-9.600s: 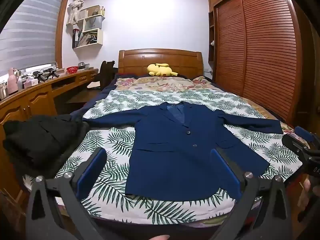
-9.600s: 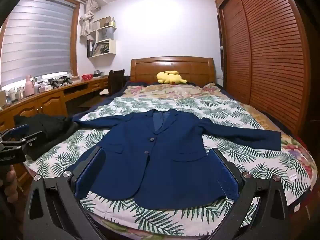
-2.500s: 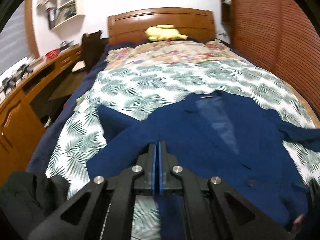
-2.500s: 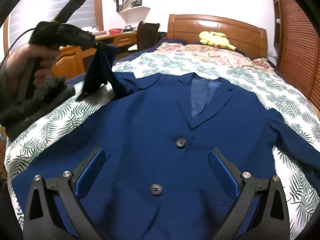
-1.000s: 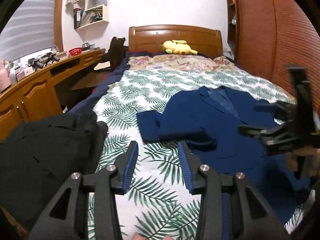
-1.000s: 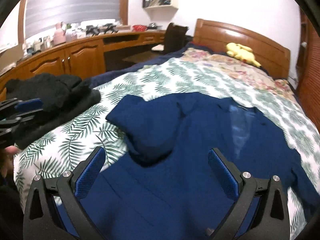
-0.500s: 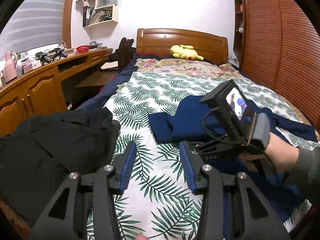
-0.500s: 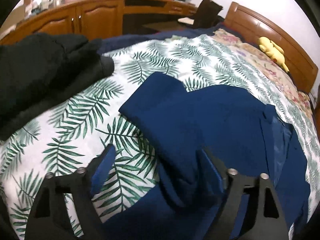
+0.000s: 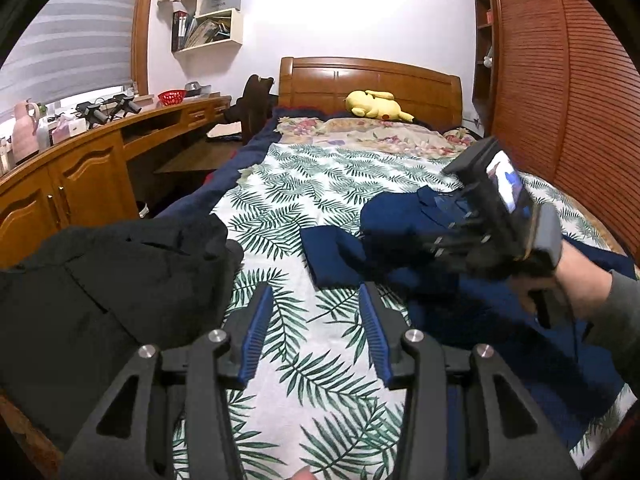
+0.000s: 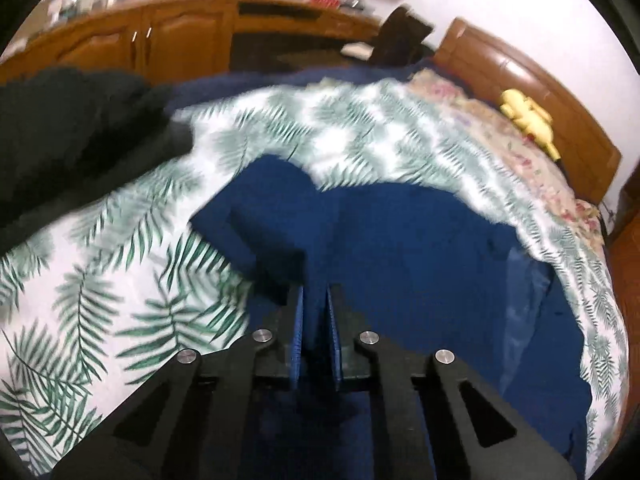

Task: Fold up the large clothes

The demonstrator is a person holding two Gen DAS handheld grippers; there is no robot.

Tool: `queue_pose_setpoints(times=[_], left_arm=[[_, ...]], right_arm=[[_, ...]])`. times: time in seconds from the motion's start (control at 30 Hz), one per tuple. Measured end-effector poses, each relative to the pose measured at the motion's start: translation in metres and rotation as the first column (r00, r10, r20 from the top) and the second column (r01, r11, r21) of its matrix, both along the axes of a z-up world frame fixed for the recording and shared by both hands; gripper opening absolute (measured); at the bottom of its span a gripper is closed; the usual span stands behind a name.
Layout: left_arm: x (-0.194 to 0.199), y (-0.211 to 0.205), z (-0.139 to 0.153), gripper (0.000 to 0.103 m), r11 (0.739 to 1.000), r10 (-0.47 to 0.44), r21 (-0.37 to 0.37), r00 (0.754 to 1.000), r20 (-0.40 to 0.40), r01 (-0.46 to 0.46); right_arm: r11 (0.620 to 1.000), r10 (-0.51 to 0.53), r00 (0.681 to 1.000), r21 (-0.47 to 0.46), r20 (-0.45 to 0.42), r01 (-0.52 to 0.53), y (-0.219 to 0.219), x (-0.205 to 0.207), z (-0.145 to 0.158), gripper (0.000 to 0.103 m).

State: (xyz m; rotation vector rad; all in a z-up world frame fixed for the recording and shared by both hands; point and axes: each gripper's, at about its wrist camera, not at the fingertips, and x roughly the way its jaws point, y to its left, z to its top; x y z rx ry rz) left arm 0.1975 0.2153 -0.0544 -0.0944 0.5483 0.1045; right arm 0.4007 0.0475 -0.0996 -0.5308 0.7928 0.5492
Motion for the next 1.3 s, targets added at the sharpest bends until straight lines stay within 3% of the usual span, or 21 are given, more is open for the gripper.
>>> queue_pose_setpoints(times=[0.13,0.3,0.47,0.5,0.57,0.6,0.67,0.77,0.8,0.87,0.9,0.93,1.03,1.13,1.3], left_arm=[[0.005,-0.004,0.003,0.043,1.0,-0.005,-0.013,1.0,0.005,0.005],[0.014,-0.015,0.002,0.043,1.0,-0.018,0.005,1.0,-0.003,0.018],[0.017,-0.018,0.001,0.043,1.0,-0.023,0.016,1.0,-0.008,0.023],[0.017,-0.018,0.0,0.043,1.0,-0.021,0.015,1.0,-0.009,0.021],[0.018,-0.017,0.0,0.043,1.0,-0.016,0.011,1.0,-0.012,0.017],[0.018,-0.017,0.0,0.043,1.0,-0.014,0.009,1.0,-0.014,0.014],[0.019,-0.016,-0.001,0.043,1.0,-0.01,0.008,1.0,-0.016,0.01],[0.02,-0.016,-0.001,0.043,1.0,-0.007,0.008,1.0,-0.016,0.007],[0.02,-0.016,-0.001,0.043,1.0,-0.007,0.008,1.0,-0.017,0.008],[0.02,-0.015,-0.002,0.043,1.0,-0.008,0.008,1.0,-0.018,0.008],[0.021,-0.015,-0.003,0.043,1.0,-0.01,0.008,1.0,-0.02,0.01],[0.022,-0.014,-0.003,0.043,1.0,-0.011,0.008,1.0,-0.021,0.012],[0.024,-0.013,-0.006,0.043,1.0,-0.015,0.003,0.999,-0.028,0.015],[0.028,-0.014,-0.008,0.043,1.0,-0.012,0.0,0.999,-0.039,0.012],[0.034,-0.02,-0.011,0.043,1.0,-0.019,0.008,0.999,-0.047,0.019]], right_arm=[[0.997,-0.079,0.993,0.031,0.083,0.077,-0.039,0.012,0.027,0.007],[0.975,-0.223,0.973,-0.008,0.066,0.224,-0.096,0.041,0.022,0.007],[0.989,-0.139,0.989,0.062,0.041,0.136,-0.094,0.023,0.02,0.008],[0.992,-0.11,0.994,0.072,0.029,0.107,-0.088,0.019,0.019,0.013],[0.994,-0.037,0.999,0.099,-0.009,0.038,-0.068,0.01,0.014,0.046],[0.993,0.009,0.999,0.12,-0.034,-0.005,-0.055,0.005,0.011,0.069],[0.991,0.067,0.996,0.12,-0.067,-0.058,-0.032,-0.003,0.003,0.072],[0.991,0.131,0.984,0.044,-0.122,-0.127,0.006,-0.01,-0.021,0.072],[0.99,0.141,0.981,0.003,-0.133,-0.142,0.016,-0.011,-0.03,0.071],[0.986,0.147,0.98,-0.064,-0.133,-0.156,0.025,-0.013,-0.041,0.047],[0.983,0.144,0.982,-0.093,-0.123,-0.156,0.026,-0.011,-0.045,0.016],[0.983,0.144,0.983,-0.099,-0.116,-0.155,0.025,-0.009,-0.044,0.007],[0.993,0.107,0.991,-0.044,-0.077,-0.11,0.004,0.003,-0.027,0.006],[0.999,-0.034,0.999,-0.029,-0.039,0.033,-0.027,0.025,-0.011,0.006],[0.968,-0.224,0.975,-0.117,-0.007,0.222,-0.082,0.052,-0.023,0.006]])
